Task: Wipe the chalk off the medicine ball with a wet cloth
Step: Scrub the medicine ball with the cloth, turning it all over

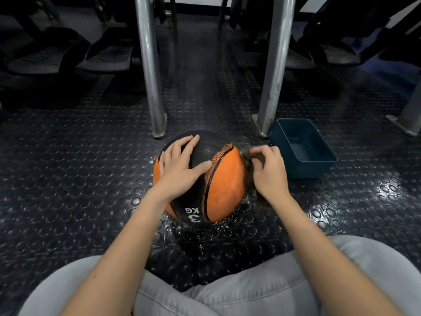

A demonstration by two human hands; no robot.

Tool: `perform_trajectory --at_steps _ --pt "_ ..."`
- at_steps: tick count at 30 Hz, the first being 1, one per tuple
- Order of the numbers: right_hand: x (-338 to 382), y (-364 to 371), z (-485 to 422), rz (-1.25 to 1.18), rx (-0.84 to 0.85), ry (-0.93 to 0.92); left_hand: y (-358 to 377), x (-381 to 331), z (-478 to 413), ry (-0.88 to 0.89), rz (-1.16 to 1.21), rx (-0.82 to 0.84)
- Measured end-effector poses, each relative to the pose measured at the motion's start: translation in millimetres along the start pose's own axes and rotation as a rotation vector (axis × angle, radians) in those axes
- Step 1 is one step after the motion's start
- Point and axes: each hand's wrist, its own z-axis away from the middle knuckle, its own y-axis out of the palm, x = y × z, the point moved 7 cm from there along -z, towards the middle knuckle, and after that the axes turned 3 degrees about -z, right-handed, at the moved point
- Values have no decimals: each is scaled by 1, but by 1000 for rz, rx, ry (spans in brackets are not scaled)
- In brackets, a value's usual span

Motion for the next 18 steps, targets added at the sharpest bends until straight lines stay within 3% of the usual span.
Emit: perform_trajectory --at_steps 4,6,10,12,14,16,18 --pt "59 13 34 -115 91 -444 -7 11 1 -30 45 -75" --pt "36 26 35 -53 120 -392 -8 11 -2 -47 52 -84" --pt "-12 12 8 101 14 6 -6 10 -5 -76 23 -90" --pt "17 1 10 -26 -79 -143 -8 14 -6 -97 37 -110" --pt "51 3 28 -141 -47 -382 -9 18 -6 -123 52 -125" --pt "62 21 50 -87 55 -543 -10 21 -5 -127 56 -144" --pt "48 35 53 55 73 -527 -10 19 -7 -126 52 -135"
